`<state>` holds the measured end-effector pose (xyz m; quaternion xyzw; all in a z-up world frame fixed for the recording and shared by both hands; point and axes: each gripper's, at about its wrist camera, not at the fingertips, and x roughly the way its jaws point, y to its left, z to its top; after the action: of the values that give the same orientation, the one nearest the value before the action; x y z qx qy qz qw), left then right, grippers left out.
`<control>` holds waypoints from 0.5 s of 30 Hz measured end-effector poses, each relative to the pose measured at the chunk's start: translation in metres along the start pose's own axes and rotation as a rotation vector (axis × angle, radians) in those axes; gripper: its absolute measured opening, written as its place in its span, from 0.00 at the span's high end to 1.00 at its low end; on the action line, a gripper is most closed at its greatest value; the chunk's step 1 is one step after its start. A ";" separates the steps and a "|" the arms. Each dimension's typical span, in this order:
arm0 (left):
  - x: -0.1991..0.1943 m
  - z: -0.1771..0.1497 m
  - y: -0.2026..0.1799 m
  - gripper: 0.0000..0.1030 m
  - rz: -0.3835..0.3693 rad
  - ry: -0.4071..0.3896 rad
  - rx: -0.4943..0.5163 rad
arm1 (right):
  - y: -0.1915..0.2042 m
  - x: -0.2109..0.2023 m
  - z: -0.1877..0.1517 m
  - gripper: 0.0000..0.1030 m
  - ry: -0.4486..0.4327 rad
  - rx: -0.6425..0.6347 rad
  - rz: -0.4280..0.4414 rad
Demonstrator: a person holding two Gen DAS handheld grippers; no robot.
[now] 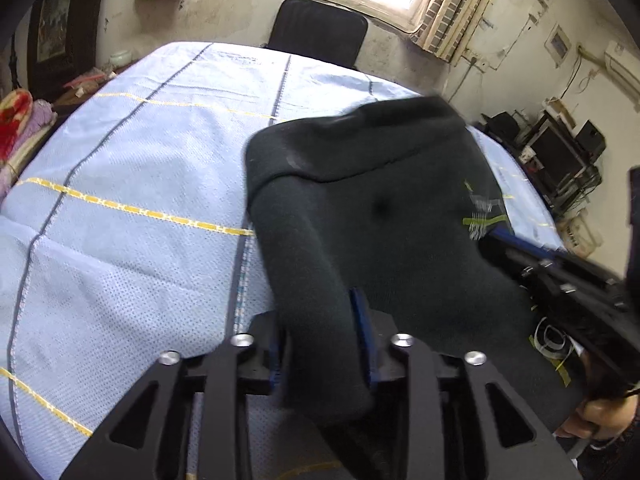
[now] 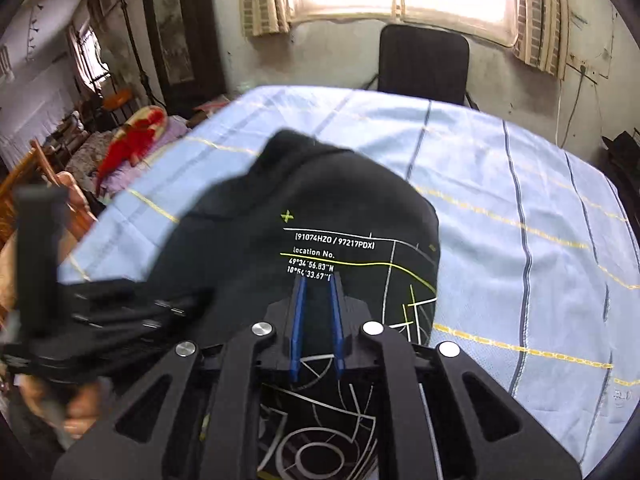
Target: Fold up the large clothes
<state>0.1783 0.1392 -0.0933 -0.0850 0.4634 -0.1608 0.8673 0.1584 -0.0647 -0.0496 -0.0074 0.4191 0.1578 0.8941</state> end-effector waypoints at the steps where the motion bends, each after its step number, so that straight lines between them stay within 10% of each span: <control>1: 0.001 0.000 0.000 0.53 0.011 -0.004 0.000 | -0.011 0.009 -0.006 0.90 0.004 0.025 0.013; 9: -0.026 0.007 0.021 0.55 -0.119 -0.015 -0.109 | -0.016 -0.009 -0.007 0.88 -0.024 0.078 0.054; 15: -0.065 0.004 -0.007 0.56 -0.097 -0.089 -0.001 | 0.010 -0.077 -0.029 0.86 -0.062 -0.041 0.088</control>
<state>0.1461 0.1562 -0.0385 -0.1151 0.4196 -0.1985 0.8782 0.0873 -0.0808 -0.0093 -0.0025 0.3880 0.2055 0.8985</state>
